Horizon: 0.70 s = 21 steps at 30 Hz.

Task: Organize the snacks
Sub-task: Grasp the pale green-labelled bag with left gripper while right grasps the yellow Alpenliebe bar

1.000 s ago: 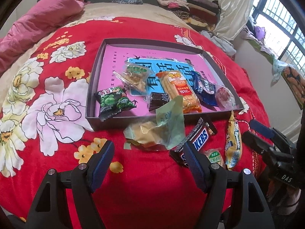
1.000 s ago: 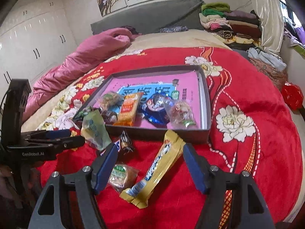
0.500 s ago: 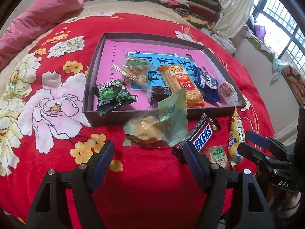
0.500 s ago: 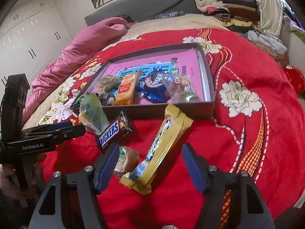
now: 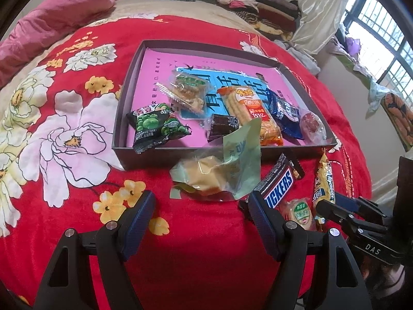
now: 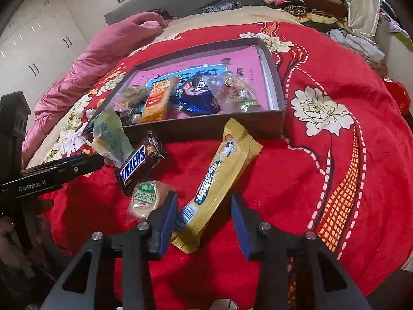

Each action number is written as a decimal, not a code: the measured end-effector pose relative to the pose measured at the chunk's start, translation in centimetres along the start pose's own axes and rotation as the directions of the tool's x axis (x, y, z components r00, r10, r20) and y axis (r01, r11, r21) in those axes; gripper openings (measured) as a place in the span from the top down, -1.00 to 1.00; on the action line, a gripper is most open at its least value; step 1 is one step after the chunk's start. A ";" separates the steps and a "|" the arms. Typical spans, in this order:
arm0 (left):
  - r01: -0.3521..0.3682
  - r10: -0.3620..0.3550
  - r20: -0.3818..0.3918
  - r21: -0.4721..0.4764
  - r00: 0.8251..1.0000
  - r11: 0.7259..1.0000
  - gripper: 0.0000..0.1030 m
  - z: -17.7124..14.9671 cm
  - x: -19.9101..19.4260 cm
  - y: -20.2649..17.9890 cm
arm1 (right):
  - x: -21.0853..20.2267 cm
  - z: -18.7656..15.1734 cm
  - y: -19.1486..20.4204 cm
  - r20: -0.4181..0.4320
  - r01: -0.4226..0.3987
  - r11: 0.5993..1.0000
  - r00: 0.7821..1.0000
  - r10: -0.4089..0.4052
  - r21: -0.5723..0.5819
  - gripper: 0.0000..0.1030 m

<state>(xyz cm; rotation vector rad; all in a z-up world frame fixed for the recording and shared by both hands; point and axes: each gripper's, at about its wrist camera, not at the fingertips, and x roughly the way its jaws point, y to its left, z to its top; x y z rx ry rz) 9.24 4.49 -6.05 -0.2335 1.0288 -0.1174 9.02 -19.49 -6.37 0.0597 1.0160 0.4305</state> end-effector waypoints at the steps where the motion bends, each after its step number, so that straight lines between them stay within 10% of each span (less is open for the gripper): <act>1: 0.002 -0.002 0.000 -0.005 1.000 1.000 -0.47 0.0 0.1 0.1 | 0.0 0.0 0.1 0.000 0.007 1.000 1.000 -0.007 -0.011 0.24; 21: -0.015 0.016 0.011 -0.019 1.000 1.000 -0.42 1.2 3.3 -0.6 | 0.1 0.2 2.3 0.000 -0.039 0.993 0.999 0.040 -0.108 0.51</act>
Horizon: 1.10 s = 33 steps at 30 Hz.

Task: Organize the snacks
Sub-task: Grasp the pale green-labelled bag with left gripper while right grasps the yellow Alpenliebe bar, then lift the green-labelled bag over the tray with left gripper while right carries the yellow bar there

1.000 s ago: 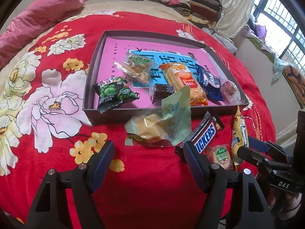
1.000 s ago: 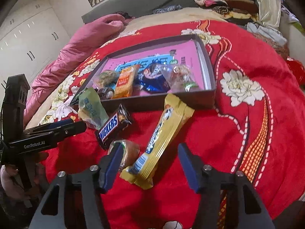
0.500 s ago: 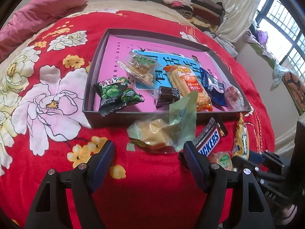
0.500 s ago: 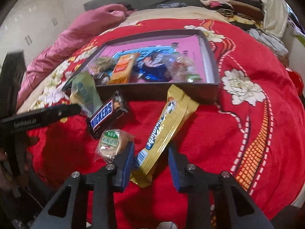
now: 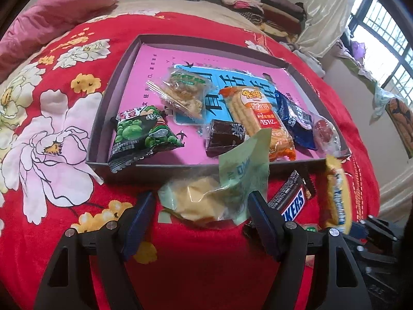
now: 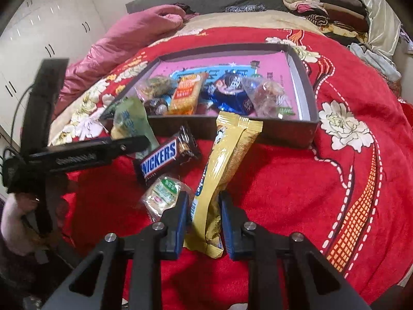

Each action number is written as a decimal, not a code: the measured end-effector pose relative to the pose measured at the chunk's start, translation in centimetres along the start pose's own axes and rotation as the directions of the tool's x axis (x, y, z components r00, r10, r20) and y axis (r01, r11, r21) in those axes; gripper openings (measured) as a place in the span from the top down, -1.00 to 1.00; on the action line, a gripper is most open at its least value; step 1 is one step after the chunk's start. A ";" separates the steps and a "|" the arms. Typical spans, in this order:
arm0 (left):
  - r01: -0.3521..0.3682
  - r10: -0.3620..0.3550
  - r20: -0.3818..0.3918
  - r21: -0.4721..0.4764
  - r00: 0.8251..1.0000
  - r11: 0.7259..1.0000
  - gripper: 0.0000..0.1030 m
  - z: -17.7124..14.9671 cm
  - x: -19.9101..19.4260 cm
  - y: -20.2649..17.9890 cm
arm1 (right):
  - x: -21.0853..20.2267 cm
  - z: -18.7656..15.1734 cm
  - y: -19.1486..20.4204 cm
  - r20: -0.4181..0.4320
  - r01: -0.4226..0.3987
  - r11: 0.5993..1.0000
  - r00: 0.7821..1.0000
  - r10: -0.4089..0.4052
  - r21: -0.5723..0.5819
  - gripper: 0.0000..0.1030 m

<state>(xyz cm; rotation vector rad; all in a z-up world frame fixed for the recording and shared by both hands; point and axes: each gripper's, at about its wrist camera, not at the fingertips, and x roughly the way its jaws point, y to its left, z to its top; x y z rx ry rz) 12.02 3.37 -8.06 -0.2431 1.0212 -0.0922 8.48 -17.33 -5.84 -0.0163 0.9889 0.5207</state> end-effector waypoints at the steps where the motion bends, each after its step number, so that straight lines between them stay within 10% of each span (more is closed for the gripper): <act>1: -0.007 0.007 0.000 0.004 1.000 1.000 -0.34 0.1 0.1 -0.1 | -0.3 0.1 0.0 0.011 0.003 1.000 1.000 -0.003 0.002 0.51; 10: 0.033 -0.033 0.008 -0.043 0.999 0.999 0.13 -0.2 0.0 1.3 | -2.1 0.4 0.3 0.064 0.030 1.000 0.998 -0.030 0.002 0.51; 33: 0.082 -0.079 0.062 -0.035 0.995 0.996 0.20 -1.7 -5.5 1.4 | -3.7 0.4 1.7 0.141 0.039 0.995 0.990 -0.025 -0.091 0.51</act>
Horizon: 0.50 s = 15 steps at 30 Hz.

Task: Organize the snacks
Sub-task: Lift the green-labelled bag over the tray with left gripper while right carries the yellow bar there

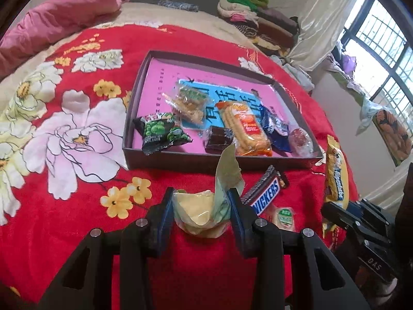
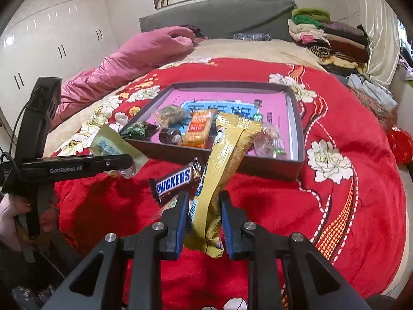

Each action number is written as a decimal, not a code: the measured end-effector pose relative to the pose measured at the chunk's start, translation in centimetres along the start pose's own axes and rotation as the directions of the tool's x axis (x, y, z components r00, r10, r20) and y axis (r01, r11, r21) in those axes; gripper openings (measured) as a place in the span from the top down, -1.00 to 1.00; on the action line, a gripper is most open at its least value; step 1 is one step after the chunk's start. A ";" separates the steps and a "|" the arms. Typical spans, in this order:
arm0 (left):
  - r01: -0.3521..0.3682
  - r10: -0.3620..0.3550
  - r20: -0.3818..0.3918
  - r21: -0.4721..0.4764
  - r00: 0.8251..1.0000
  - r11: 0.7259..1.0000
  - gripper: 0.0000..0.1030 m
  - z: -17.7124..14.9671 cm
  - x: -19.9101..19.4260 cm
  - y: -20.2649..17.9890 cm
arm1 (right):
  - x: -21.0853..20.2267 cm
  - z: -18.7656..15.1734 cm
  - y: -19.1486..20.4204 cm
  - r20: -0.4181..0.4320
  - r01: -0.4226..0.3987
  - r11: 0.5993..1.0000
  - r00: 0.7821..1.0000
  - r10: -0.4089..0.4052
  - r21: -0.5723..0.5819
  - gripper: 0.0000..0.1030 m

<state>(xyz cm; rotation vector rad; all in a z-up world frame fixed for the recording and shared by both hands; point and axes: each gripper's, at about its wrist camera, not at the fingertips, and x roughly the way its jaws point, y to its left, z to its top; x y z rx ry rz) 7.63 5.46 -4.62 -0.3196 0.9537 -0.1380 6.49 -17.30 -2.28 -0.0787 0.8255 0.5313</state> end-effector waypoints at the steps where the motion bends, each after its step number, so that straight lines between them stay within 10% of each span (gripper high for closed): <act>1: 0.003 -0.003 0.005 -0.002 1.000 1.000 0.20 0.0 -0.3 -0.1 | -0.1 0.1 0.0 0.004 -0.001 1.000 1.000 0.001 -0.002 0.51; 15: -0.005 0.001 0.077 0.056 0.997 0.998 0.20 1.0 -4.0 -2.4 | -1.0 0.8 -1.1 0.066 -0.037 0.999 0.997 0.035 0.024 0.51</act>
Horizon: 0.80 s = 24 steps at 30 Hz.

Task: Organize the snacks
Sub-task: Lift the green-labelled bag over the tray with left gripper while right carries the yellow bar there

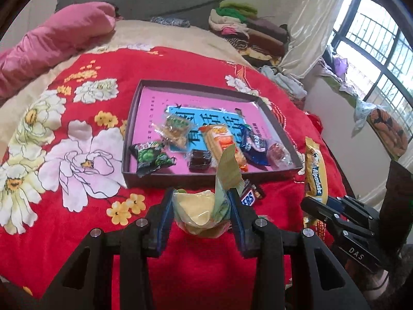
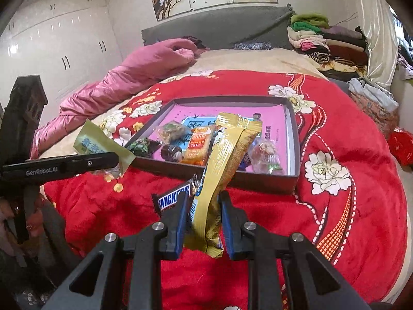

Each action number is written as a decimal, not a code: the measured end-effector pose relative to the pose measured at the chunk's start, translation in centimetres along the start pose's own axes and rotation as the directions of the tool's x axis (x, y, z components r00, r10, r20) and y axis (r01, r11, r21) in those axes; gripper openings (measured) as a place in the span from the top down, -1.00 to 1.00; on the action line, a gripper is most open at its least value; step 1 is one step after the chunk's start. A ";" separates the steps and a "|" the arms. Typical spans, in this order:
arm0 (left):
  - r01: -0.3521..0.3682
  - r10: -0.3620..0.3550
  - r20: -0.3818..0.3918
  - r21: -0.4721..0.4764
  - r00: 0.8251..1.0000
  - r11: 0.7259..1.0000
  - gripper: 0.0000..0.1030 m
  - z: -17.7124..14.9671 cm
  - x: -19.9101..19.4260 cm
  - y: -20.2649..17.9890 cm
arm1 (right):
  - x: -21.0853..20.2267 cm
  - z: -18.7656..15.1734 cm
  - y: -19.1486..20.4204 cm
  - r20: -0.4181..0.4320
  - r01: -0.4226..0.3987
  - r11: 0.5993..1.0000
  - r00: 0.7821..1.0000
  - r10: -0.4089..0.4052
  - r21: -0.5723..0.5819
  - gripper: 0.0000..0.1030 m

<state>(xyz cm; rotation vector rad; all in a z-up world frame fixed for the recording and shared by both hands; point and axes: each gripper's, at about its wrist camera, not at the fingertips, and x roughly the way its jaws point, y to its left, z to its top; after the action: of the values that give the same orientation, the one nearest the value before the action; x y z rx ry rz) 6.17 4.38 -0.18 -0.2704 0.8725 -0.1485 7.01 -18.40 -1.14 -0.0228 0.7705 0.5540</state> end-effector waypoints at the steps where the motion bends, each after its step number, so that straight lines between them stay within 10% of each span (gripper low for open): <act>1: 0.000 0.000 0.003 0.003 1.000 1.000 0.20 0.1 -0.1 -0.2 | -0.1 0.1 -0.1 0.004 -0.003 1.000 1.000 0.003 0.005 0.51; 24: -0.010 0.008 0.061 0.020 0.998 1.000 0.19 2.4 -1.6 -1.9 | -1.0 1.4 0.0 0.088 0.029 0.997 0.996 -0.022 -0.073 0.51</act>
<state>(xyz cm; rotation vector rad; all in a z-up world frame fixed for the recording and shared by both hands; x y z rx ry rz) 6.96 3.35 2.99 -0.2509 0.8112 -0.1398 7.41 -18.56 0.55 -0.0769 0.6637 0.5560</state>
